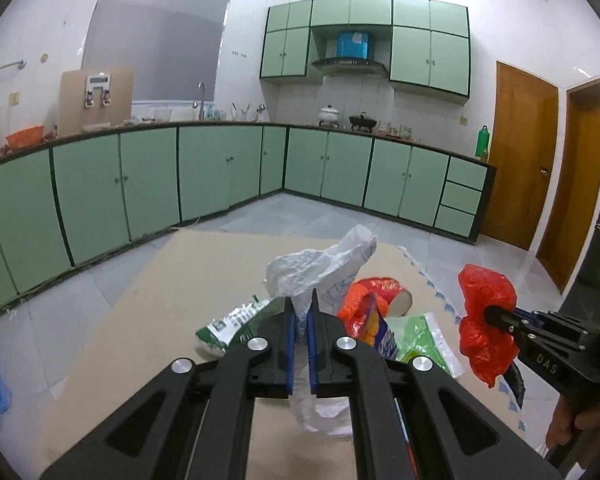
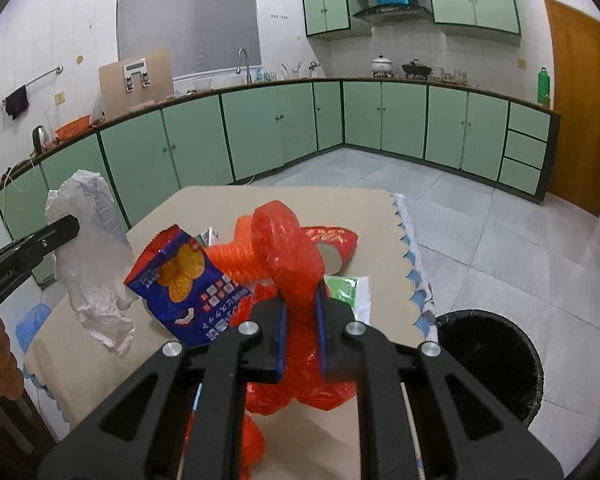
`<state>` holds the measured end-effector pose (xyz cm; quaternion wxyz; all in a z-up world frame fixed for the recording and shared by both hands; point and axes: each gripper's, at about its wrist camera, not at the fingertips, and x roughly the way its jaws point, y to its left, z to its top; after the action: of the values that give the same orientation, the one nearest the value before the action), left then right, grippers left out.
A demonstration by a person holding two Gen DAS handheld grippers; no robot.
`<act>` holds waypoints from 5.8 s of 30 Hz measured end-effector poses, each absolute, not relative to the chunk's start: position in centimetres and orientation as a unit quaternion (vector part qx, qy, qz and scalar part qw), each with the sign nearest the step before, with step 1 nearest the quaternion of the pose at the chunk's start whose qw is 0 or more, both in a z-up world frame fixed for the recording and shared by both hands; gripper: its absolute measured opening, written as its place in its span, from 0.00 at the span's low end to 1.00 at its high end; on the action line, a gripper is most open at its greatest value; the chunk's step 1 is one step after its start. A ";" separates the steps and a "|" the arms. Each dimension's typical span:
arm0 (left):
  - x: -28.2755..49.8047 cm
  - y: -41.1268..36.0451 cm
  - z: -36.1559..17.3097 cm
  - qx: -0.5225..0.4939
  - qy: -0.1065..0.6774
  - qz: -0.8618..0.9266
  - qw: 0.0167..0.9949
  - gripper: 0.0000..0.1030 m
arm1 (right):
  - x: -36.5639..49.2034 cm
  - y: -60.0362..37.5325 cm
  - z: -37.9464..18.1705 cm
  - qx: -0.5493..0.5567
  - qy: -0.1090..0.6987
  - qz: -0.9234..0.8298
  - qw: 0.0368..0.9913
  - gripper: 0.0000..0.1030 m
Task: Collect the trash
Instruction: 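Lift the white bag with the left tool while the right tool lifts the red bag, then carry both bags over the black bin and open both tools to drop them, then return both tools to the table and grasp another red bag with the right tool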
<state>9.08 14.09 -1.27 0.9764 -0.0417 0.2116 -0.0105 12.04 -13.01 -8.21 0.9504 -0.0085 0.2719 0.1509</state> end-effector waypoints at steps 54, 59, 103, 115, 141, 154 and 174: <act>11.0 17.2 -0.1 -0.085 0.187 -0.021 0.978 0.05 | 13.7 -12.5 -10.9 -0.009 0.306 0.139 0.942 0.10; 10.4 16.9 0.3 -0.093 0.173 -0.059 0.979 0.05 | 13.6 -12.4 -10.7 -0.008 0.307 0.142 0.941 0.10; 9.4 12.0 3.5 -0.055 0.202 -0.068 0.976 0.05 | 9.8 -13.3 -1.3 -0.009 0.252 0.150 0.956 0.10; 9.7 5.2 2.9 -0.041 0.207 -0.126 0.969 0.05 | 7.3 -18.6 -0.1 0.000 0.235 0.101 0.967 0.10; 21.3 -20.5 -8.4 0.002 0.328 -0.310 0.892 0.05 | 13.7 -41.5 -14.9 0.077 0.327 -0.086 0.938 0.10; 26.7 -25.8 -14.8 -0.007 0.429 -0.308 0.849 0.28 | 19.3 -46.6 -23.6 0.103 0.397 -0.099 0.907 0.35; 22.9 -20.3 -8.8 -0.015 0.365 -0.268 0.892 0.69 | 16.0 -46.1 -18.8 0.108 0.346 -0.111 0.925 0.53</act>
<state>22.92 -20.35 -8.85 0.8916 -0.0149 0.3646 -0.2681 15.99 -46.12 -18.76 0.9253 0.1076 0.3463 -0.1109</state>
